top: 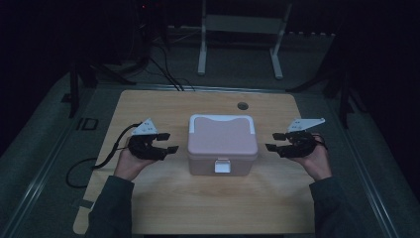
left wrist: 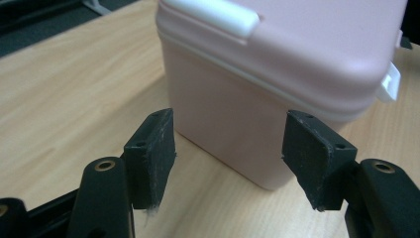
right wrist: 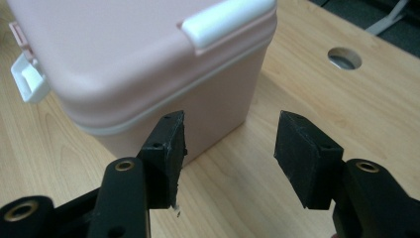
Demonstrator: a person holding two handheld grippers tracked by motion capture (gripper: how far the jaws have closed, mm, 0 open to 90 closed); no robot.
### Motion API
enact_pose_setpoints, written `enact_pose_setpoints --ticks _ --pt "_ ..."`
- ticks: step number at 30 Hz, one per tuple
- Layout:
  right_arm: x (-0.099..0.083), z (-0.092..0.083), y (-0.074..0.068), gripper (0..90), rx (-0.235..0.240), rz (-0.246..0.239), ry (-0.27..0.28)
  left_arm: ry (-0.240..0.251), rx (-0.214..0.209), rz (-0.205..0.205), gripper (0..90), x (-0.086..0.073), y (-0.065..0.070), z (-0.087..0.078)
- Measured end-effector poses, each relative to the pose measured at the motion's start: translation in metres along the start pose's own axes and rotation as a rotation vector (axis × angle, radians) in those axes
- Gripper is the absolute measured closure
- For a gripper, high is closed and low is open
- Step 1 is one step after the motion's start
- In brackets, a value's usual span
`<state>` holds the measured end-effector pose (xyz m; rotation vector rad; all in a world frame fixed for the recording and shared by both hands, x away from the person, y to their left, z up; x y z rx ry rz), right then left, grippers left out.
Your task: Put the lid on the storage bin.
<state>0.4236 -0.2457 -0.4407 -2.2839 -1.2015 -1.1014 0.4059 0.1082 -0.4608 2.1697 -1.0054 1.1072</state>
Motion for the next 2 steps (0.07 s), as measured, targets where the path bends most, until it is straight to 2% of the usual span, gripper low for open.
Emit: enact_pose_setpoints --ticks 2 --pt "-0.0051 0.0008 -0.0007 45.0 0.002 0.004 -0.01 -0.011 0.0 0.003 37.4 -0.0063 0.0022 0.0012"
Point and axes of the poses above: each handheld gripper's, and its own axes: z roughly forward along the jaws, x roughly out of its top, y roughly to its right, the point moved 10 cm from there along z, roughly forward along the jaws, and after that the axes turned 3 degrees about -z, right-handed, at the moved point
